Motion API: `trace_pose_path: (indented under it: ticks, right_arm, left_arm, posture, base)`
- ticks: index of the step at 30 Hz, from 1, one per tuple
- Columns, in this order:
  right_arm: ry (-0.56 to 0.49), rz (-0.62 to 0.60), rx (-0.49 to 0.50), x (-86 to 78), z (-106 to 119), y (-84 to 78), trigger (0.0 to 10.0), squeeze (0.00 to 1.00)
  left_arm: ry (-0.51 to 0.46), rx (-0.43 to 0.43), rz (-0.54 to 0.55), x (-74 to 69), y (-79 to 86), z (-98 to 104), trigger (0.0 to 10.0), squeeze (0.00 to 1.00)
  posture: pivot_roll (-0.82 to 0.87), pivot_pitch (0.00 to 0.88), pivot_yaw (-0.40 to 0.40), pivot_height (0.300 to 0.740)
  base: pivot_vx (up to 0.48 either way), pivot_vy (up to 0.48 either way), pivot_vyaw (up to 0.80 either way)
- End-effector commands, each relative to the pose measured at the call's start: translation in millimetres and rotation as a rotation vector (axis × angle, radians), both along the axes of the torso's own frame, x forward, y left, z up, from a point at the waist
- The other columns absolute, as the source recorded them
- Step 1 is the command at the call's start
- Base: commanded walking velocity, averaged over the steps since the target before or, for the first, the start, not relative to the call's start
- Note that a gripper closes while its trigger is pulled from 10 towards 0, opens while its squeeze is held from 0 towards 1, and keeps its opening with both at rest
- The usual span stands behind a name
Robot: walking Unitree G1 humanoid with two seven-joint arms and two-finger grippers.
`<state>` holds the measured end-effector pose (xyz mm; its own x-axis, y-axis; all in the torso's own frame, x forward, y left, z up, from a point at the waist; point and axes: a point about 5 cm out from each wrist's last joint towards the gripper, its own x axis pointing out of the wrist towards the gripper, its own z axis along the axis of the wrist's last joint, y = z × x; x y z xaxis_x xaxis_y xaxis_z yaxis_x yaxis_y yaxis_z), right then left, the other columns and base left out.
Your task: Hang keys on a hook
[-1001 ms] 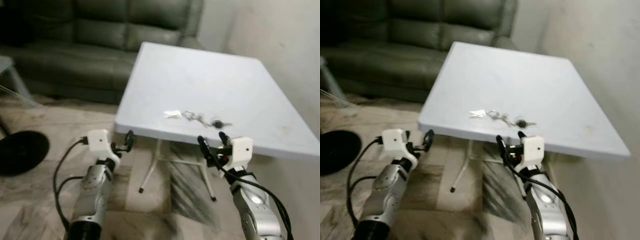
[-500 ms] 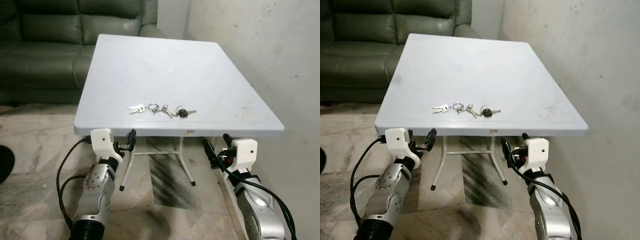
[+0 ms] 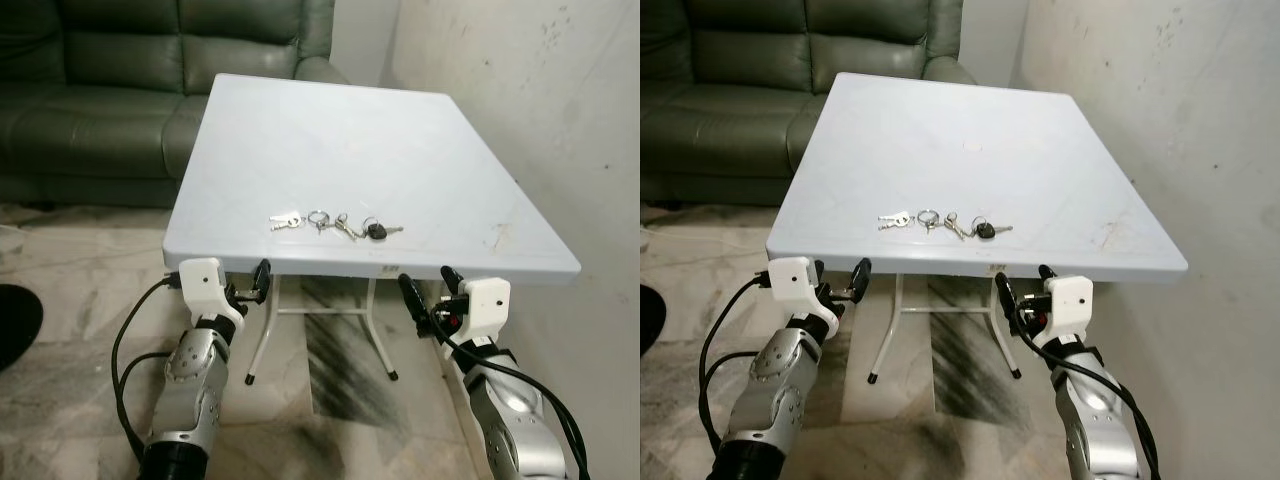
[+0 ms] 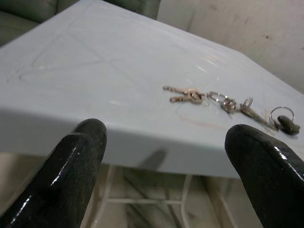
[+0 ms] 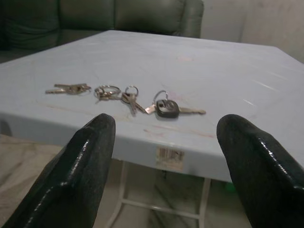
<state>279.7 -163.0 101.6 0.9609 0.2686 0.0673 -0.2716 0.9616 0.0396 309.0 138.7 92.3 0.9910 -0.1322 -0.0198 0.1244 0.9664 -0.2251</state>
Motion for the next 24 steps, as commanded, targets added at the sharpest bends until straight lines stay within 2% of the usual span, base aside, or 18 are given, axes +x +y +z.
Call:
trace_pose_path:
  ticks: [1,13,24]
  right_arm:
    - [-0.023,0.011,-0.002,1.1,5.0,0.4,10.0,0.00]
    - [-0.024,0.035,0.004,1.0,4.2,3.3,10.0,0.00]
    - [-0.006,0.061,0.012,-0.6,1.3,5.2,10.0,0.00]
  left_arm:
    - [-0.015,0.007,-0.008,1.3,-1.7,4.0,10.0,0.00]
    - [-0.030,0.022,-0.019,0.1,-4.7,6.2,10.0,0.00]
    - [-0.033,0.043,-0.024,-3.0,-11.7,6.1,10.0,0.00]
  posture:
    - [0.01,0.024,-0.108,0.740]
    - [0.02,0.014,-0.105,0.740]
    - [0.02,0.012,-0.105,0.740]
  base:
    - [0.379,0.000,0.00]
    - [0.356,0.000,0.00]
    - [0.000,0.000,0.00]
